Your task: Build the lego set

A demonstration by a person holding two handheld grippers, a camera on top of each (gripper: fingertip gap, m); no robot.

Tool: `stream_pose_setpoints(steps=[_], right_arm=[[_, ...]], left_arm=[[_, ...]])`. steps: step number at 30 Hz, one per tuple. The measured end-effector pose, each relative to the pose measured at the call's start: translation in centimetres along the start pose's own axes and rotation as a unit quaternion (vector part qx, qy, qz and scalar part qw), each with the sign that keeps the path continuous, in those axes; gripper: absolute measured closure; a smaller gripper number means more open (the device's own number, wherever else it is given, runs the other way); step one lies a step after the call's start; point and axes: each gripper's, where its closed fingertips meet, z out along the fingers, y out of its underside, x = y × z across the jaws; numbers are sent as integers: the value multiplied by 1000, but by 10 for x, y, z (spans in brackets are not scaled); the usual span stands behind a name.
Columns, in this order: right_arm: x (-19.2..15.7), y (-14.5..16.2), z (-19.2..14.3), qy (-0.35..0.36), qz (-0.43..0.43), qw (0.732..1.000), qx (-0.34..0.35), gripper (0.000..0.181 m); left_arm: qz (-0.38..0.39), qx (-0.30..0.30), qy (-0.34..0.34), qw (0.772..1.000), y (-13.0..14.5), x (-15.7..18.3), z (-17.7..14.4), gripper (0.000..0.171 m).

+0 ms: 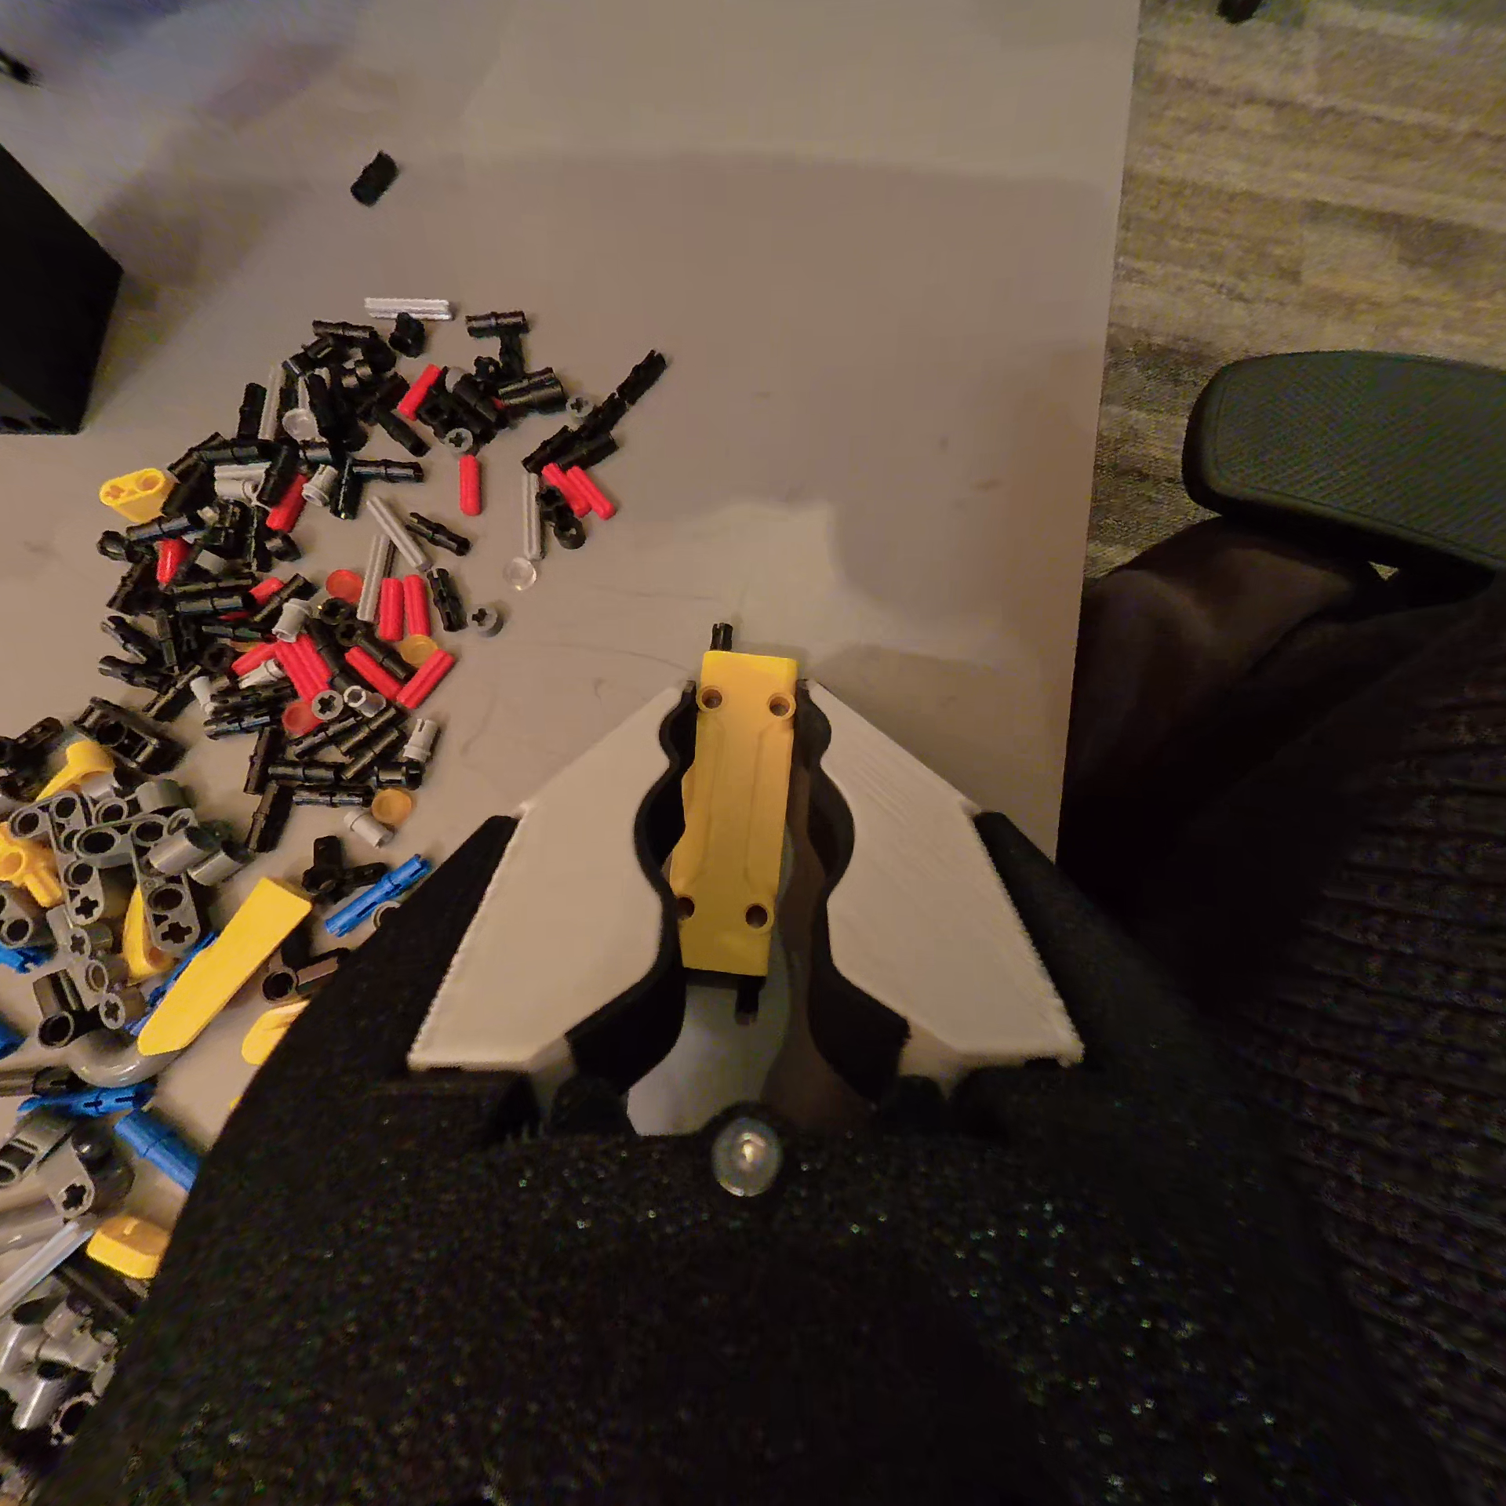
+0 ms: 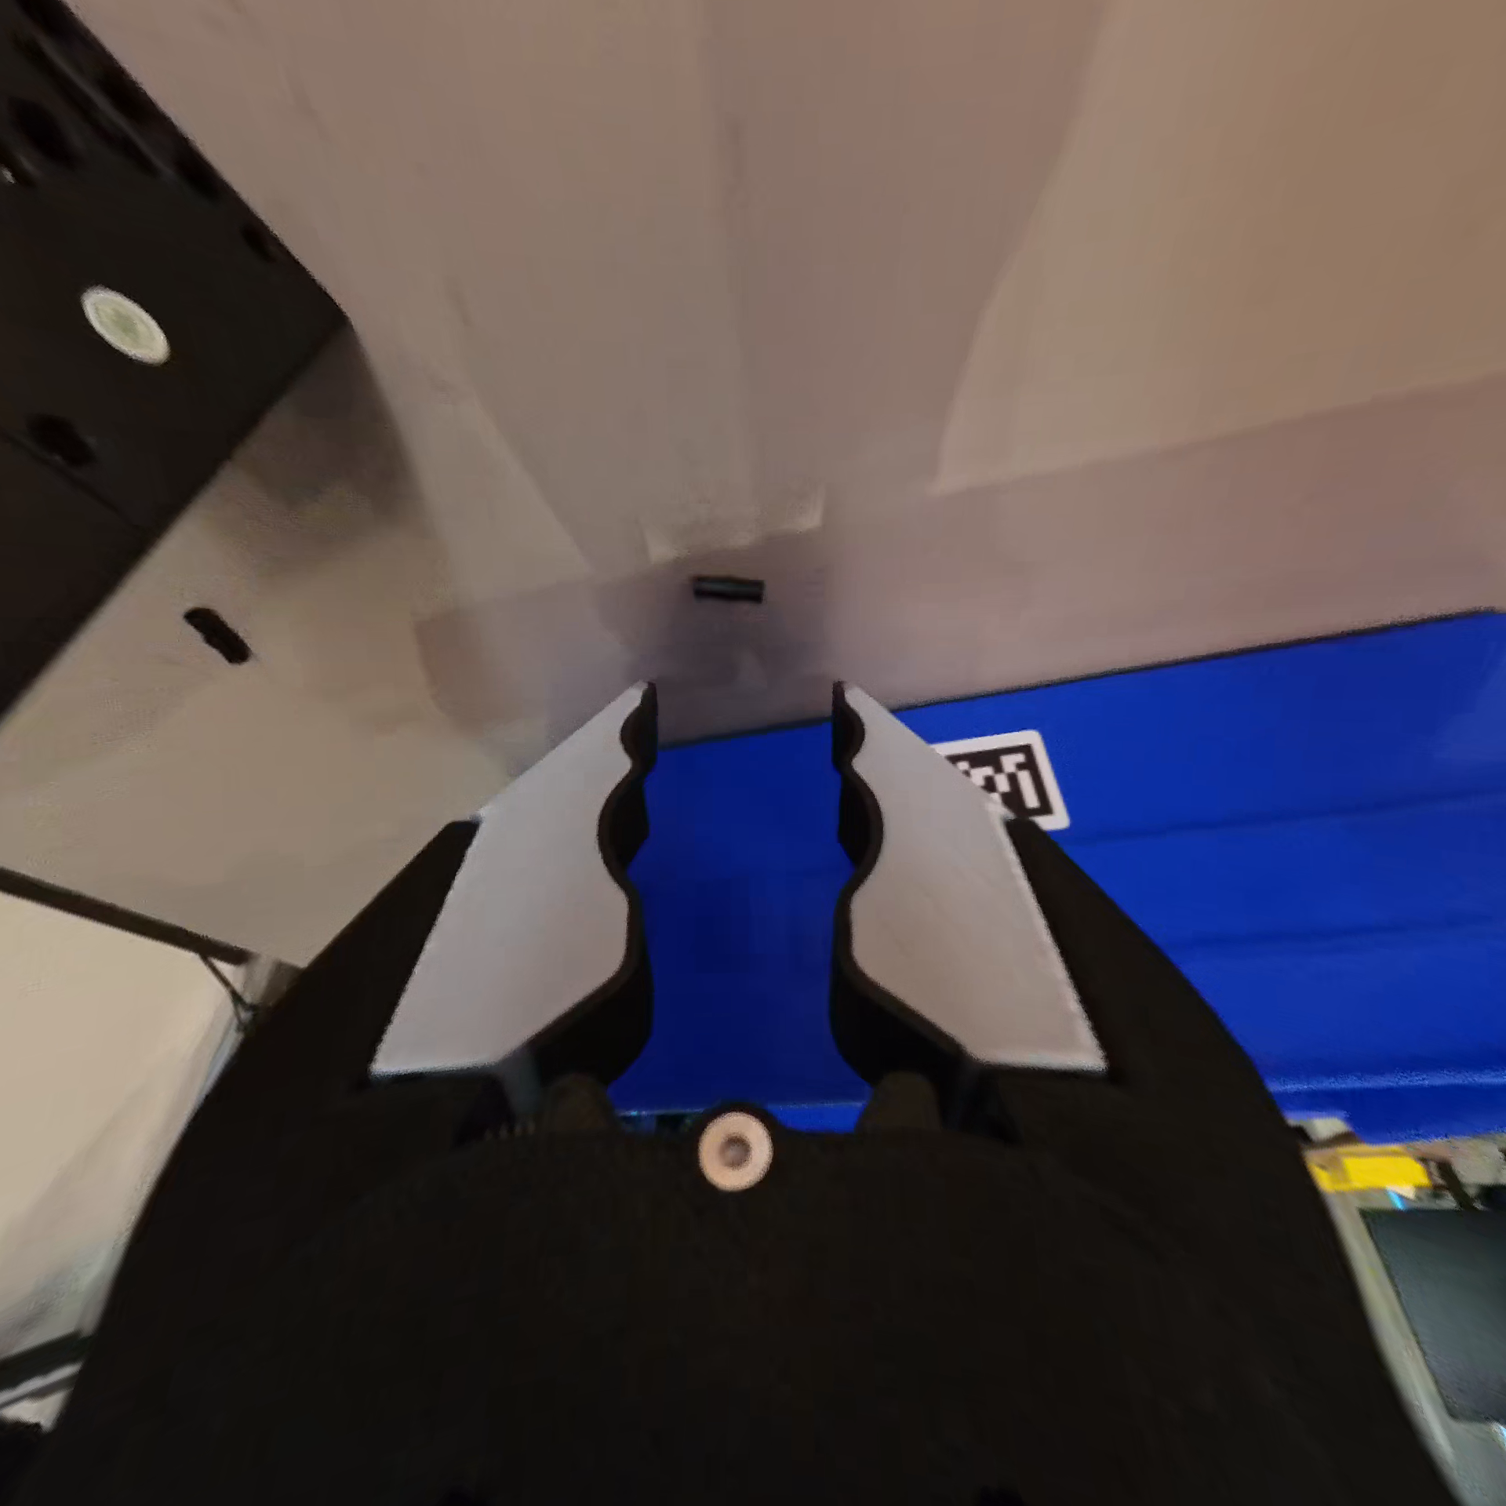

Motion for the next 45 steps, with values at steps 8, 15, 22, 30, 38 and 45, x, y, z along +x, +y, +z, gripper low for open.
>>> stream_pose_setpoints(steps=[8, 15, 22, 30, 38, 45], right_arm=[[6, -4, -1, 18, 4, 989, 145, 138], [4, -16, 8, 25, -13, 987, 161, 139], [0, -25, 9, 9, -28, 988, 150, 151], [-14, -6, -8, 39, 10, 980, 193, 165], [-195, -16, -34, 56, 0, 916, 398, 165], [-300, -67, -21, 74, 24, 869, 488, 165]], left_arm=[[-7, 1, 6, 1000, 0, 0, 0, 148], [-18, 2, 15, 1000, -1, 0, 0, 148], [-15, 2, 13, 1000, -1, 0, 0, 148], [-18, 3, 16, 1000, 0, 0, 0, 148], [33, -1, 27, 999, 6, 3, -5, 148], [24, -2, 68, 997, 8, 5, -9, 148]])
